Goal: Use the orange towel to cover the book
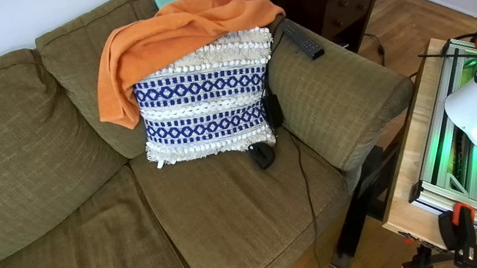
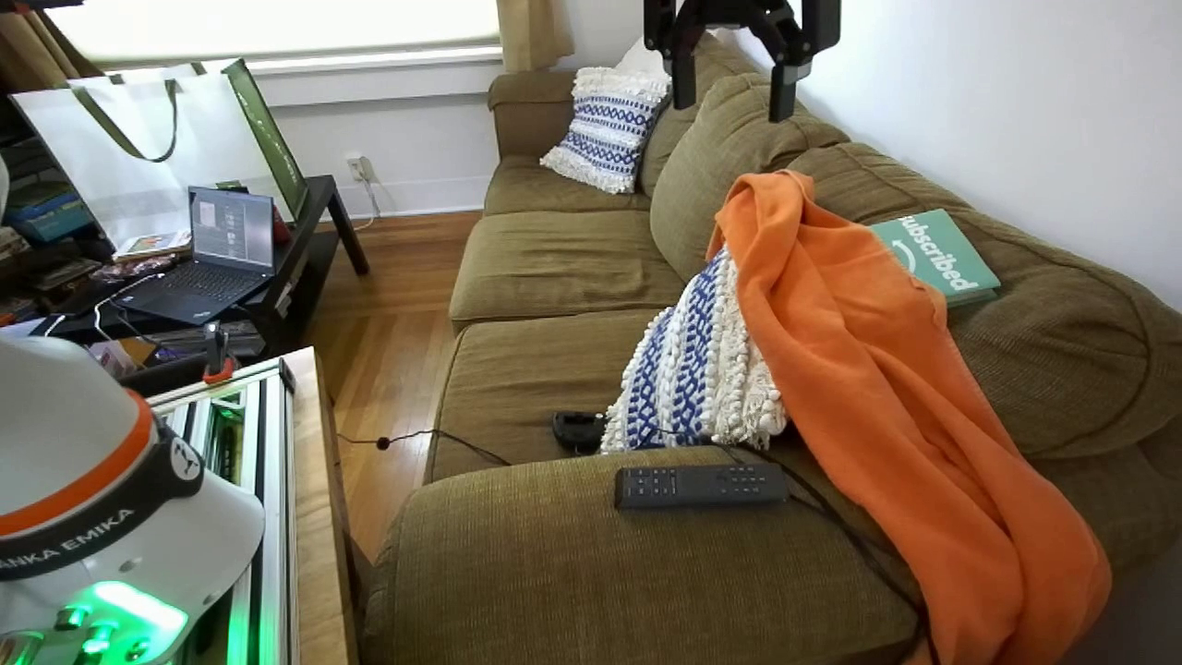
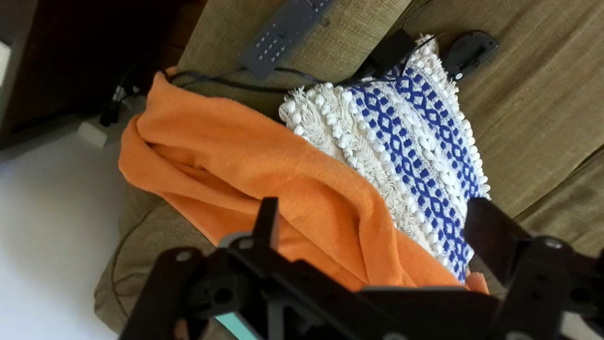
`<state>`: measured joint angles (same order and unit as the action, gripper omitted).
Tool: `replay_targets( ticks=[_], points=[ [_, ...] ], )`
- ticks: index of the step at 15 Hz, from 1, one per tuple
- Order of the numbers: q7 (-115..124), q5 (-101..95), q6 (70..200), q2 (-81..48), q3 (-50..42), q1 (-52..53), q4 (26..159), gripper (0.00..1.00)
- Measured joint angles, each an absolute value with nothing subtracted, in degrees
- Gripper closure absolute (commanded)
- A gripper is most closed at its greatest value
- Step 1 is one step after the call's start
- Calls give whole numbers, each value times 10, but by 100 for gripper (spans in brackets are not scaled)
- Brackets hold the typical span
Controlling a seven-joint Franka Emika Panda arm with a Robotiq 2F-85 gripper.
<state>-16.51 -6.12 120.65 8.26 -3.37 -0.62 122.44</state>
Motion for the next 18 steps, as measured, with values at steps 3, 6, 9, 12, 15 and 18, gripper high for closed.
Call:
replay_targets(
  ticks=[3, 6, 9, 12, 15, 18],
  points=[
    [-228, -77, 1206, 11, -22, 1, 1155, 0],
    [-306, -92, 1210, -59, -22, -2, 1086, 0],
    [-367, -92, 1227, -122, -20, -8, 1025, 0],
    [-396, -92, 1244, -181, -14, -10, 974, 0],
    [-408, -92, 1249, -235, -10, -12, 923, 0],
    [-412, -91, 1256, -281, -6, -24, 878, 0]
  ],
)
